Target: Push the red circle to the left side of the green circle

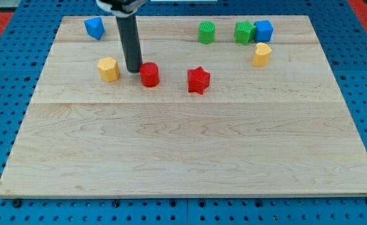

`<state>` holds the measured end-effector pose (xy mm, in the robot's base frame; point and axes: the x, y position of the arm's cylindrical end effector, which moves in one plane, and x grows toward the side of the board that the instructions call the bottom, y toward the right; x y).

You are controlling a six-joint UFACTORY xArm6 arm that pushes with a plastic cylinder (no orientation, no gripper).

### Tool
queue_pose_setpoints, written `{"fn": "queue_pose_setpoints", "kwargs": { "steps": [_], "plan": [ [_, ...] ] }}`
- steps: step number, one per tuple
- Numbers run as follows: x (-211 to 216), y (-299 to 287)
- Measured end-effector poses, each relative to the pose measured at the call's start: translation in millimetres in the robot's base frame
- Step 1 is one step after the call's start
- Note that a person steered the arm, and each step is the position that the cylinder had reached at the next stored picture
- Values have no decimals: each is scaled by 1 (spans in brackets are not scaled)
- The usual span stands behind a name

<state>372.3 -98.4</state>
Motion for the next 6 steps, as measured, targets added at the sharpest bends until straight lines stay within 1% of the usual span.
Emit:
{"fn": "queue_pose_setpoints", "kwargs": {
  "steps": [1,2,3,4,5,6],
  "plan": [
    [16,16],
    [48,-7],
    [52,48],
    [-12,52],
    [-36,73],
    [-24,90]
  ]
}}
